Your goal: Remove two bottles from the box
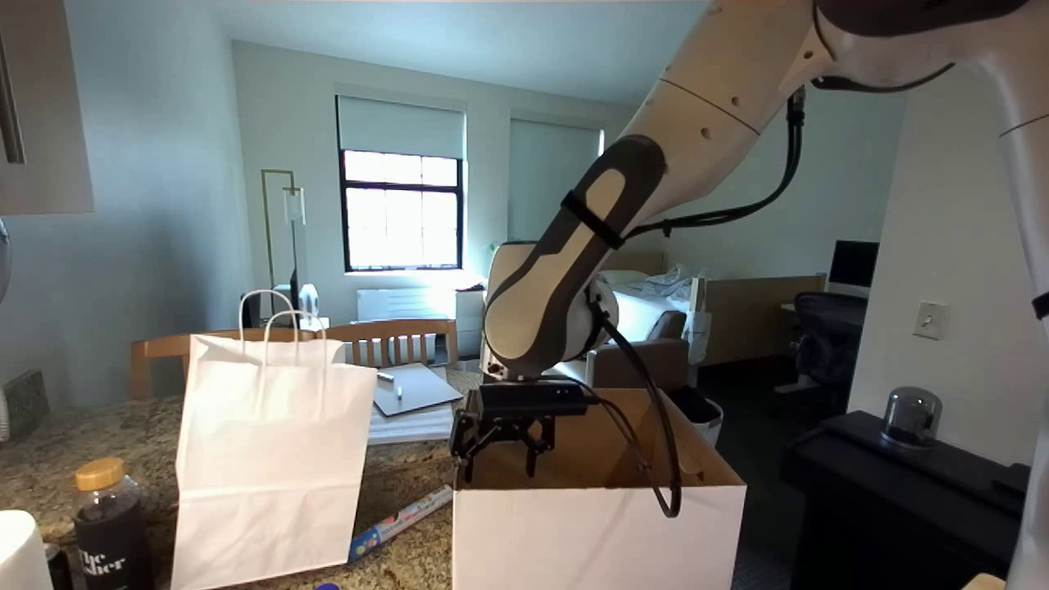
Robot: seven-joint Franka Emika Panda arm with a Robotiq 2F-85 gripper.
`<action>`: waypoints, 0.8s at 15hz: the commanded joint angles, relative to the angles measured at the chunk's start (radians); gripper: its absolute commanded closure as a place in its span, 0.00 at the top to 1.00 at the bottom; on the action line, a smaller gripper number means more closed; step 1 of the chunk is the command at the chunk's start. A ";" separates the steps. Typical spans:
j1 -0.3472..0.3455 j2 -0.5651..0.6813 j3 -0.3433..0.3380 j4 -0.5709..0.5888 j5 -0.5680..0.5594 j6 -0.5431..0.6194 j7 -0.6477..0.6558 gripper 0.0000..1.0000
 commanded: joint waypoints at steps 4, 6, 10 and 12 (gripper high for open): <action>0.011 -0.014 -0.003 -0.025 0.025 0.026 -0.055 1.00; 0.011 -0.017 -0.010 -0.029 0.019 0.021 -0.047 1.00; 0.005 -0.024 -0.017 -0.043 0.022 0.019 -0.049 1.00; 0.000 -0.031 -0.016 -0.057 0.032 0.022 -0.055 1.00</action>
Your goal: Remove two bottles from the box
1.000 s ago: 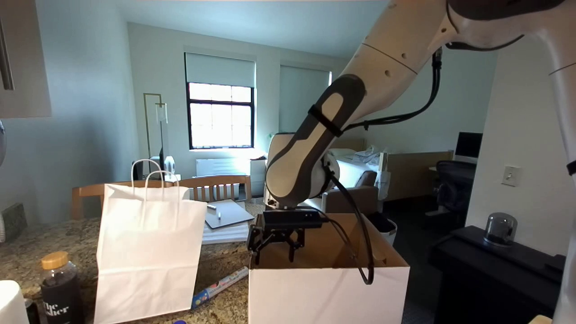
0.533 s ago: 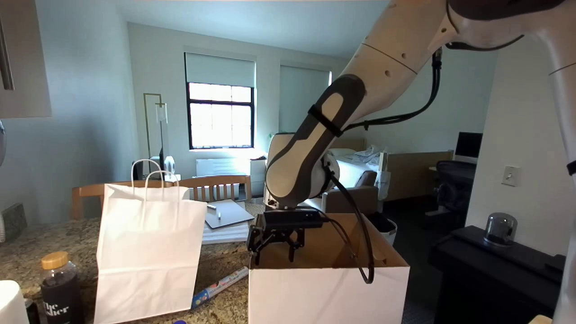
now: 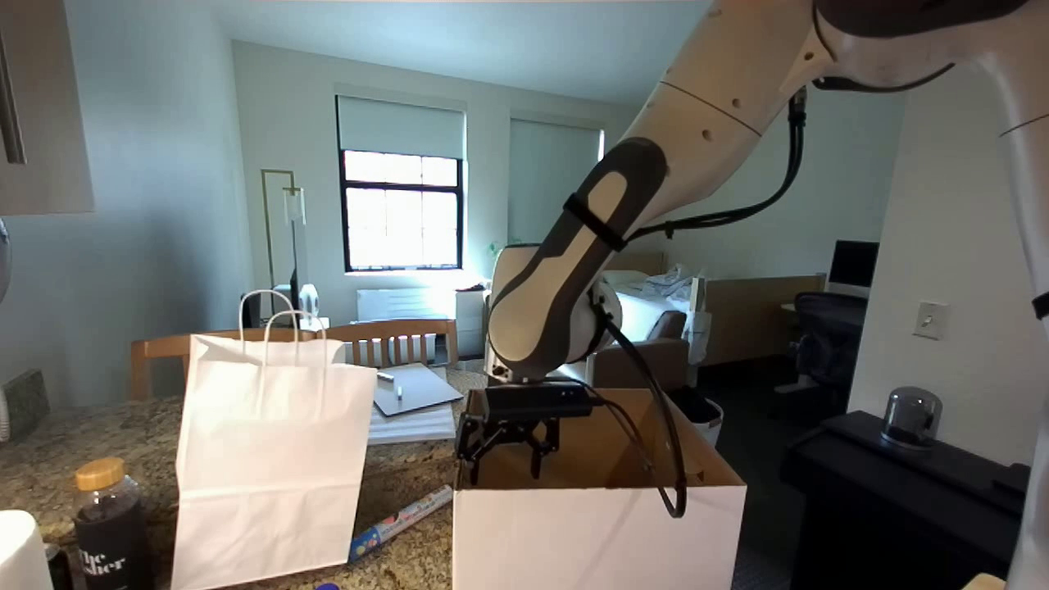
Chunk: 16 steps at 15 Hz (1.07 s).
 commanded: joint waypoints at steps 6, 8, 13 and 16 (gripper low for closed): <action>-0.005 -0.071 -0.019 -0.120 0.059 0.073 -0.016 1.00; -0.004 -0.095 -0.030 -0.154 0.066 0.100 -0.006 1.00; -0.025 -0.104 -0.019 -0.179 0.101 0.059 -0.057 1.00; -0.022 -0.101 -0.013 -0.182 0.097 0.047 -0.070 1.00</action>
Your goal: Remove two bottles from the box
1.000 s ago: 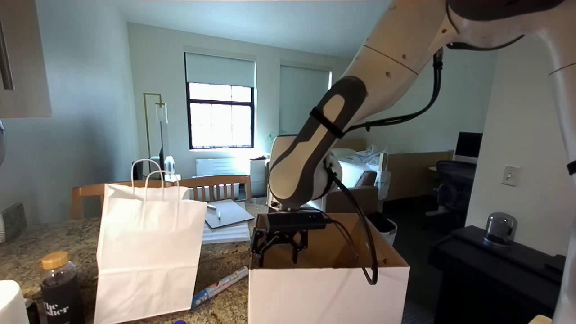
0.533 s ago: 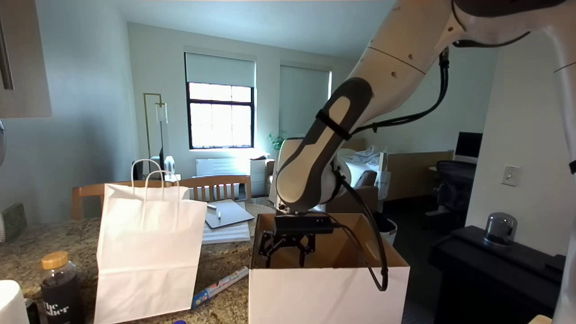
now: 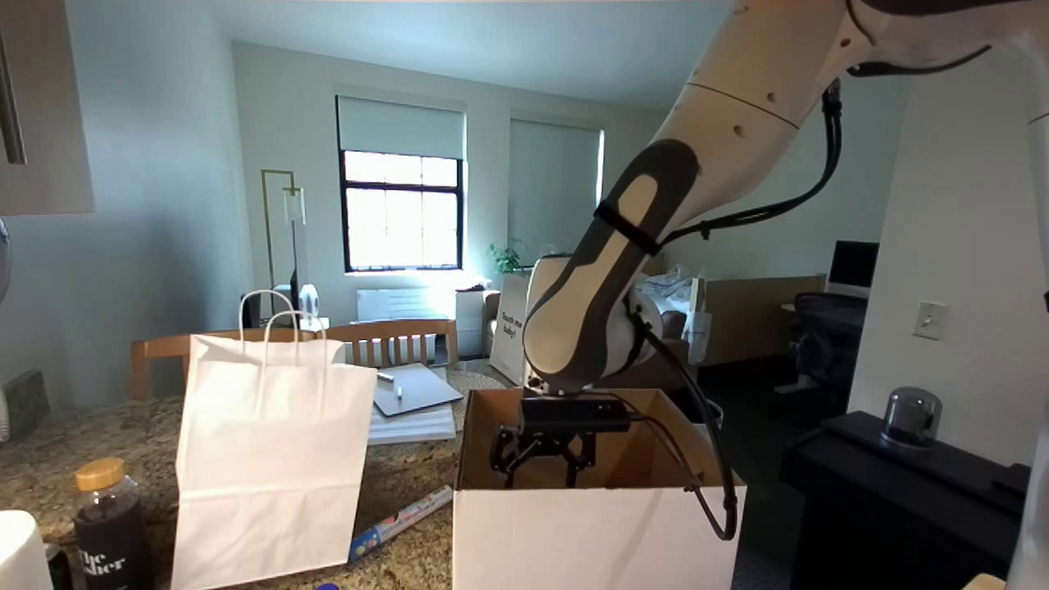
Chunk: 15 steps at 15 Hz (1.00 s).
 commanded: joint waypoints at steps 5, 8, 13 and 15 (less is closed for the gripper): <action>-0.011 -0.034 0.022 -0.043 0.053 -0.026 -0.041 1.00; -0.010 -0.032 0.023 -0.045 0.068 -0.031 -0.039 1.00; -0.018 -0.020 0.030 -0.037 0.095 -0.031 -0.055 1.00; -0.022 -0.011 0.033 -0.030 0.110 -0.032 -0.067 1.00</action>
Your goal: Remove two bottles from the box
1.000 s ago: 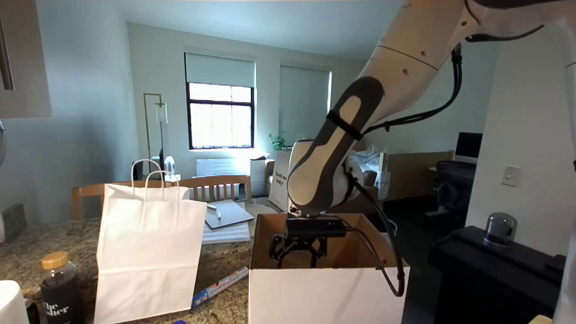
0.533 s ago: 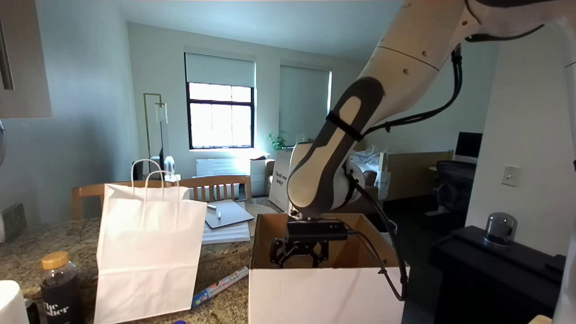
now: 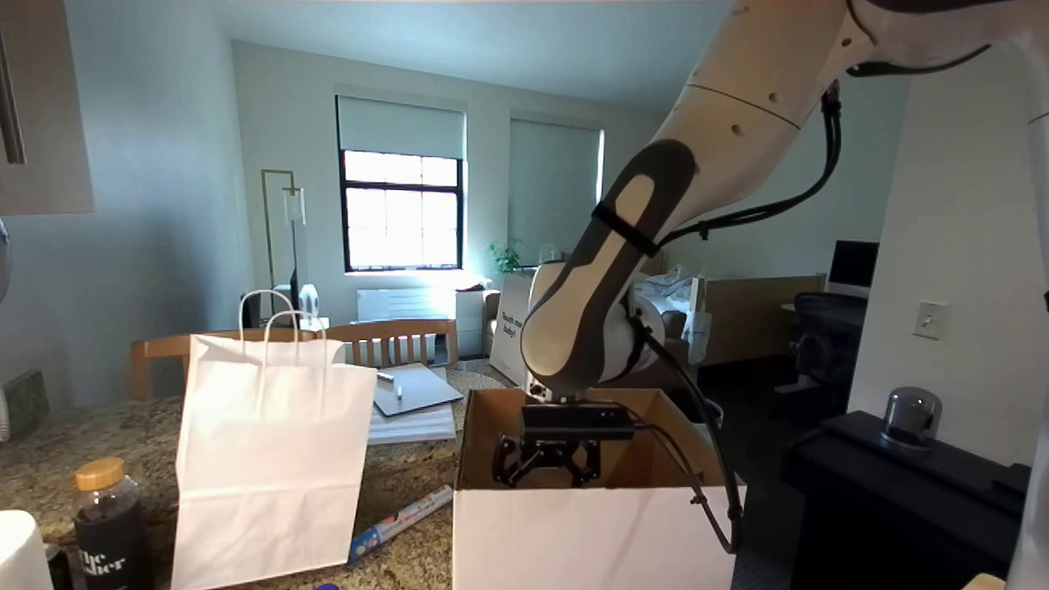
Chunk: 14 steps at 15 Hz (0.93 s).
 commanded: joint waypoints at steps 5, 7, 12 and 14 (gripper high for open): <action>-0.023 -0.010 0.019 -0.011 0.070 -0.011 -0.077 1.00; -0.022 -0.009 0.020 -0.010 0.079 -0.012 -0.085 1.00; -0.014 -0.009 0.020 -0.007 0.072 -0.010 -0.081 1.00; -0.013 -0.009 0.021 -0.007 0.070 -0.009 -0.080 1.00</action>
